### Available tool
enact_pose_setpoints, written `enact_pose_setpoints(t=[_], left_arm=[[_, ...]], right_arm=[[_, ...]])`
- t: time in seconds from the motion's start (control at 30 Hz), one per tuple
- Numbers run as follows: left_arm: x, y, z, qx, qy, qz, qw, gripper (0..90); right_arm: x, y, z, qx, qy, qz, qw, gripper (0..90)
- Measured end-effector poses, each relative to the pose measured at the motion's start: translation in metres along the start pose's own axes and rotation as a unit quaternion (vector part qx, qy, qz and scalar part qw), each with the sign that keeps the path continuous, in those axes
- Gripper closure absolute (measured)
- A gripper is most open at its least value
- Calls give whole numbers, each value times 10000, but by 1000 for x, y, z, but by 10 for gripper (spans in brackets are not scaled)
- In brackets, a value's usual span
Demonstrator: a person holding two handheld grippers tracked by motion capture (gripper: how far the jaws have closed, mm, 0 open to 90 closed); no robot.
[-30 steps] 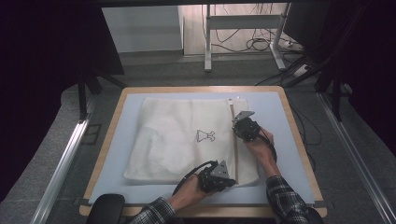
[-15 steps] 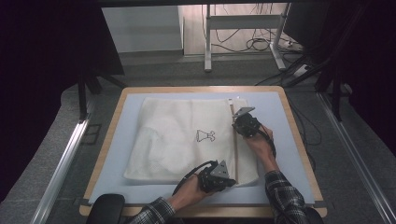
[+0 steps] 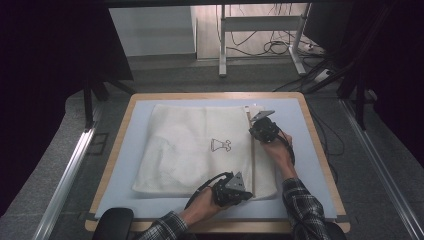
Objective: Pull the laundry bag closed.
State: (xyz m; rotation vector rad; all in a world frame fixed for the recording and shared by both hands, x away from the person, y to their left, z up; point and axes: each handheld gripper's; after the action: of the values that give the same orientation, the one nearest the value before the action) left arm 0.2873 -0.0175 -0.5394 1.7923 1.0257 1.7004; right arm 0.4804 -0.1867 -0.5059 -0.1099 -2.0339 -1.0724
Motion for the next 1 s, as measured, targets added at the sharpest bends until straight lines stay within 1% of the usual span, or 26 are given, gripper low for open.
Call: enact_pose_setpoints(t=[0.07,0.2,0.3,0.33,0.4,0.53,0.57,0.63,0.77,0.8,1.0], left_arm=[[0,0,0,-1,0,1,10000,900],[0,0,0,2,4,-14,10000,900],[0,0,0,-5,9,1,10000,900],[0,0,0,-8,13,3,10000,900],[0,0,0,2,7,-3,10000,900],[0,0,0,6,5,-14,10000,900],[0,0,0,1,9,-14,10000,900],[0,0,0,-2,11,1,10000,900],[0,0,-1,-5,13,4,10000,900],[0,0,-1,-2,12,2,10000,900],[0,0,-1,-18,20,10,10000,900]], right_arm=[[-3,1,0,29,14,21,10000,862],[-4,2,-1,-5,62,35,10000,864],[-4,2,-2,14,83,52,10000,866],[-4,2,-3,30,-6,53,10000,866],[-5,2,-6,-40,88,70,9999,866],[-7,3,-9,-33,103,64,9999,866],[-8,3,-9,-33,61,64,10000,866],[-9,5,-10,-53,46,69,10000,866],[-13,8,-14,-88,62,69,9999,866],[-14,8,-15,-44,55,71,9999,866],[-18,11,-19,-74,32,65,9999,866]])
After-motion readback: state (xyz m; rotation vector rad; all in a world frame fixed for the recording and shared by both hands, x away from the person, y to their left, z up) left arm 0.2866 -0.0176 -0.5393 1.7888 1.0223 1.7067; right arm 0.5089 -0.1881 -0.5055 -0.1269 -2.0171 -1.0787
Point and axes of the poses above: each handheld gripper's, and its own axes: x roughly backward along the jaws, y roughly out of its top, z roughly to its left, and after that the axes turned 7 degrees about -y, right-handed
